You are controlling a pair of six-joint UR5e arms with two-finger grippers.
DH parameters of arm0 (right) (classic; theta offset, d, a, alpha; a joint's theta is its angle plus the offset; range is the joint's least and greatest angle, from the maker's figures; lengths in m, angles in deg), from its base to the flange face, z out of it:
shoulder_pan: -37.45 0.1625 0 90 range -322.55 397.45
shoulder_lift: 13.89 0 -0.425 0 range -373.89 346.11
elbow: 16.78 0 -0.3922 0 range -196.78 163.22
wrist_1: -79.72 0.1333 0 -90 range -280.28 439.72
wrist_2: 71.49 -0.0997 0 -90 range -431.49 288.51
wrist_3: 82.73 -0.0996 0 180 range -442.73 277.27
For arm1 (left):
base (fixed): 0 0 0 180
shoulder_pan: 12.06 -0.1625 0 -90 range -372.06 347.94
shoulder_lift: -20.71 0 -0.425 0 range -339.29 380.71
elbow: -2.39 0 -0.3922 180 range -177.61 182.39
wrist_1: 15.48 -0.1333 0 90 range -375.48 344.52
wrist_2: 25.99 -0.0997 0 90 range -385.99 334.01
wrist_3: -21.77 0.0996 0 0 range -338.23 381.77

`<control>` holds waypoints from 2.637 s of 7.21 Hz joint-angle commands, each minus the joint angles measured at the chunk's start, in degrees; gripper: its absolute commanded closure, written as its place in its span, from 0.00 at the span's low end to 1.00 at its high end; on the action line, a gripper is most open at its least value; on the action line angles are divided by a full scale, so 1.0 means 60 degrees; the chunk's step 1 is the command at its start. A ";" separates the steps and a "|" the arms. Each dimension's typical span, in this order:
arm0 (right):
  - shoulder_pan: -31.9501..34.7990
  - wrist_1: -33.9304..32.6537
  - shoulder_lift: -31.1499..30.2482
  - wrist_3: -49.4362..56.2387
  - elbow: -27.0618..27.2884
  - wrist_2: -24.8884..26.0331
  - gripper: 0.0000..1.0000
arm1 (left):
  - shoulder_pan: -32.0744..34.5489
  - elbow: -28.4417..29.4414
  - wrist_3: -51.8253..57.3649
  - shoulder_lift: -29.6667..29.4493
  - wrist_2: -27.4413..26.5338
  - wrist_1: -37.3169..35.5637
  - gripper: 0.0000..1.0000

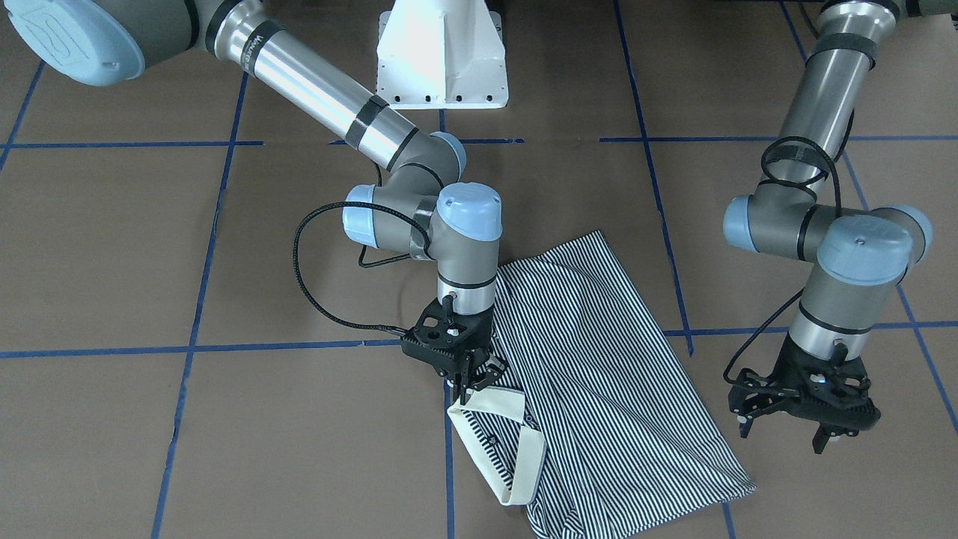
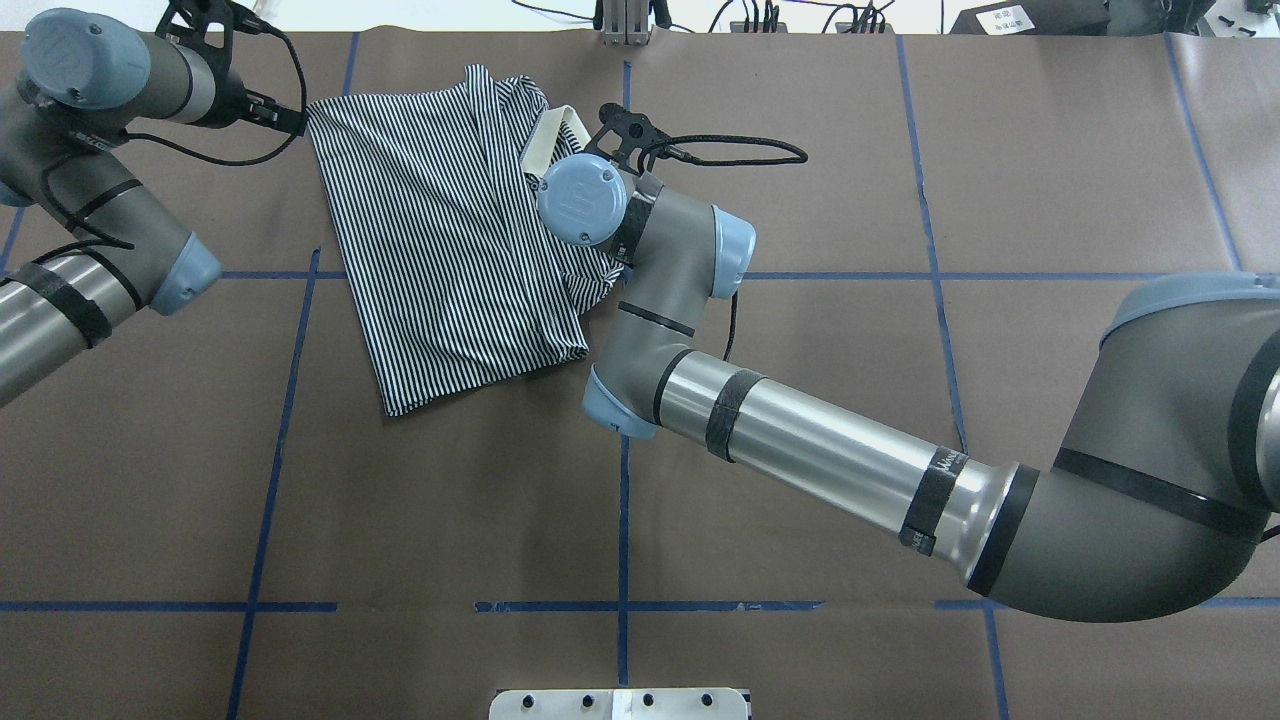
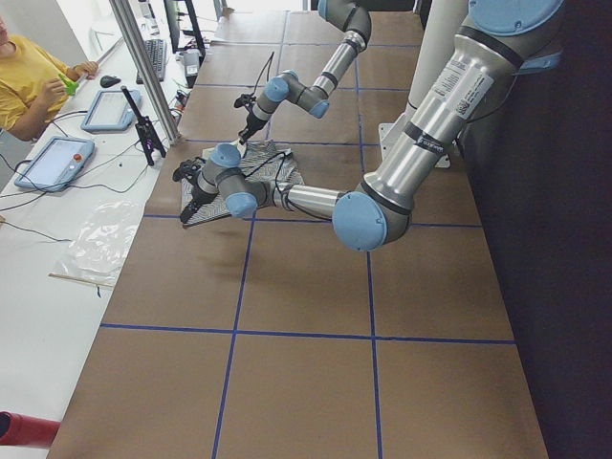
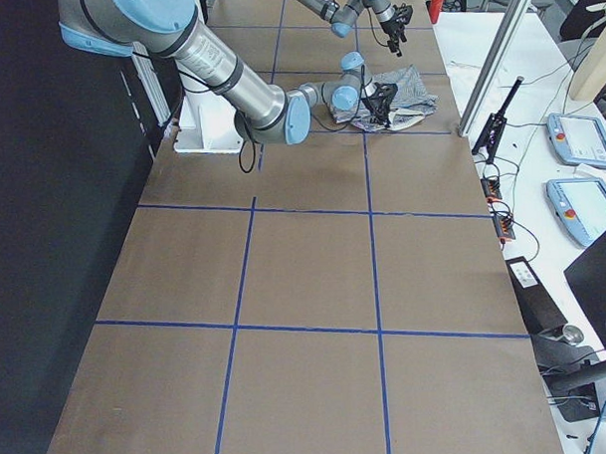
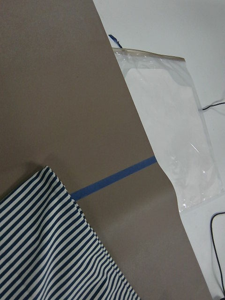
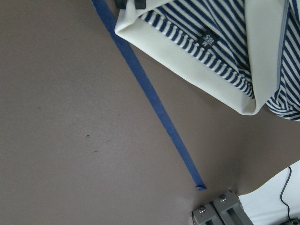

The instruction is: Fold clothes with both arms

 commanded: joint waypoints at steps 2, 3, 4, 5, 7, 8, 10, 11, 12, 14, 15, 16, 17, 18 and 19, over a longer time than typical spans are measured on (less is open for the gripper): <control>-0.0119 -0.0974 -0.1281 0.0079 0.2527 -0.0027 1.00 | 0.0000 -0.0412 -0.0008 0.0191 0.0010 -0.0015 0.00; -0.0279 -0.1373 -0.2422 0.0079 0.4082 -0.0012 1.00 | -0.0014 -0.0470 -0.0008 0.0176 0.0010 -0.0015 0.00; -0.0324 -0.1377 -0.3274 0.0079 0.5011 0.0017 1.00 | -0.0043 -0.0485 -0.0008 0.0176 0.0010 -0.0015 0.00; -0.0455 -0.1377 -0.4080 0.0065 0.5905 0.0075 1.00 | -0.0087 -0.0558 -0.0008 0.0176 0.0025 -0.0015 0.00; -0.0588 -0.1377 -0.5590 0.0079 0.7358 0.0164 1.00 | -0.0131 -0.0631 -0.0008 0.0161 0.0025 -0.0015 0.00; -0.0705 -0.1363 -0.6105 0.0094 0.7814 0.0309 1.00 | -0.0160 -0.0646 -0.0008 0.0161 0.0025 -0.0015 0.00; -0.0837 -0.1333 -0.6562 0.0094 0.8183 0.0456 1.00 | -0.0219 -0.0705 -0.0008 0.0161 0.0025 -0.0015 0.00; -0.0838 -0.1348 -0.6607 0.0718 0.8359 0.0254 0.01 | -0.0219 -0.0705 -0.0008 0.0161 0.0025 -0.0015 0.00; -0.0823 -0.1362 -0.6927 0.1754 0.8752 0.0136 0.00 | -0.0248 -0.0705 -0.0008 0.0161 0.0025 -0.0015 0.00; -0.0794 -0.1392 -0.7661 0.3586 0.9821 -0.0478 0.00 | -0.0278 -0.0705 -0.0008 0.0161 0.0025 -0.0015 0.00; -0.0982 -0.1551 -0.7547 0.3740 0.9869 -0.0394 0.00 | -0.0278 -0.0705 -0.0008 0.0176 0.0025 -0.0015 0.00; -0.1390 -0.2423 -0.6878 0.3742 0.9869 0.0057 0.00 | -0.0278 -0.0691 -0.0008 0.0176 0.0039 -0.0015 0.00; -0.1800 -0.3592 -0.6002 0.3742 0.9855 0.0598 0.02 | -0.0278 -0.0705 -0.0008 0.0176 0.0039 -0.0015 0.00; -0.2167 -0.4126 -0.5645 0.3829 0.9825 0.0850 0.21 | -0.0278 -0.0705 -0.0008 0.0176 0.0039 -0.0015 0.00; -0.2490 -0.4131 -0.5540 0.4743 0.9767 0.1273 0.30 | -0.0278 -0.0705 -0.0008 0.0176 0.0039 -0.0015 0.00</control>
